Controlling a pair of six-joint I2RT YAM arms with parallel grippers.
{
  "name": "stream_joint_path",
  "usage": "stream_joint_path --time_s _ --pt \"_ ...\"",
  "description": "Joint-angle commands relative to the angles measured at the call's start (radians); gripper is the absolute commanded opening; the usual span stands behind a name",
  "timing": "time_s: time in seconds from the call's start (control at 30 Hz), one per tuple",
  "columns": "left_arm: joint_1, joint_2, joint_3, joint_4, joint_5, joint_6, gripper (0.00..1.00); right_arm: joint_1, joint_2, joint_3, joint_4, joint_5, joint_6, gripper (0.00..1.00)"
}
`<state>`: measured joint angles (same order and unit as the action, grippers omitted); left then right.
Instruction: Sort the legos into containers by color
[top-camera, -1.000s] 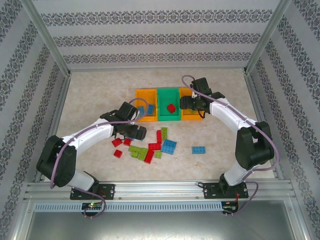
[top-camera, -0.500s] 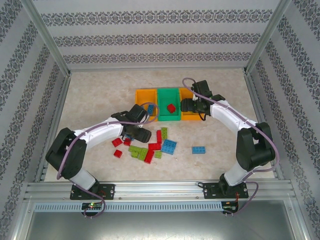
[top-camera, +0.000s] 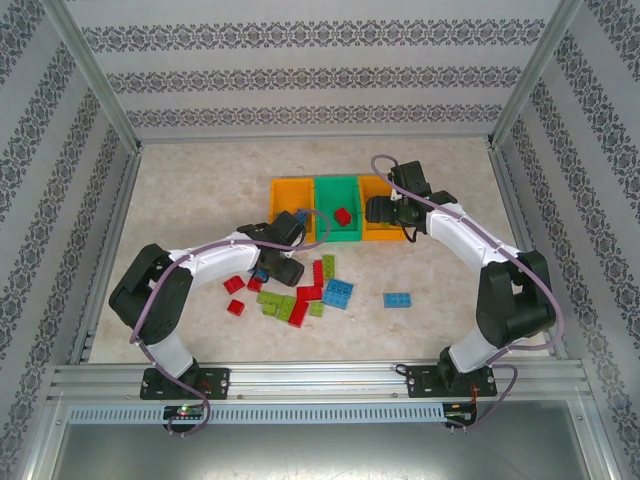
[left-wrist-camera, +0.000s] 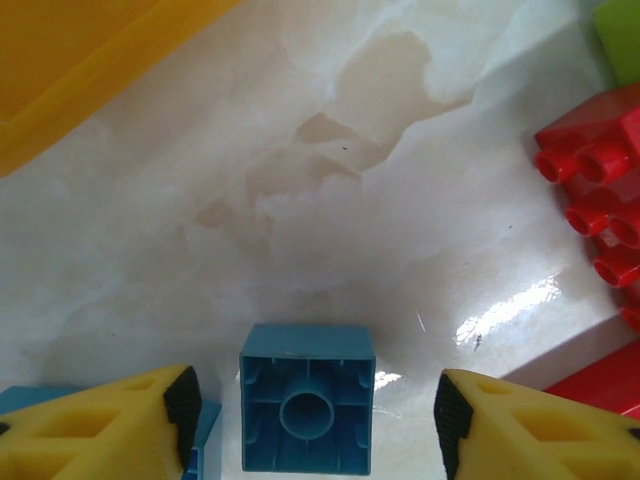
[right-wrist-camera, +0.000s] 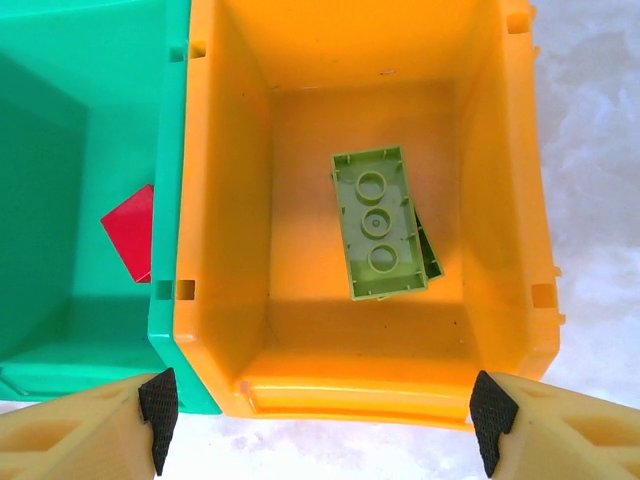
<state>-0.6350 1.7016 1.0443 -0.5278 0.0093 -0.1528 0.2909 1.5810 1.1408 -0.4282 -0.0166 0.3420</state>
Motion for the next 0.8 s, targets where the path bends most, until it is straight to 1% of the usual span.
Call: stream_joint_path --time_s 0.0,0.07,0.2,0.33,0.5,0.6,0.77 --pt "-0.012 0.024 0.03 -0.014 -0.017 0.026 0.64 -0.008 -0.028 -0.016 0.003 -0.005 0.012 0.8" --pt "-0.012 0.035 0.033 -0.013 -0.02 0.026 0.63 -0.009 -0.03 -0.017 0.003 -0.005 0.014 0.8" --pt "-0.012 0.051 0.037 -0.017 -0.019 0.027 0.56 -0.011 -0.029 -0.019 0.004 -0.005 0.012 0.8" --pt "-0.012 0.068 0.038 -0.017 -0.018 0.028 0.55 -0.012 -0.032 -0.018 0.003 -0.008 0.012 0.8" --pt "-0.013 0.078 0.04 -0.014 -0.019 0.021 0.43 -0.013 -0.039 -0.022 0.004 -0.006 0.013 0.81" --pt "-0.012 0.076 0.042 -0.014 -0.02 0.018 0.39 -0.013 -0.049 -0.029 0.006 -0.008 0.015 0.8" --pt "-0.012 0.049 0.055 -0.021 -0.03 0.002 0.27 -0.012 -0.07 -0.043 0.008 -0.006 0.015 0.8"
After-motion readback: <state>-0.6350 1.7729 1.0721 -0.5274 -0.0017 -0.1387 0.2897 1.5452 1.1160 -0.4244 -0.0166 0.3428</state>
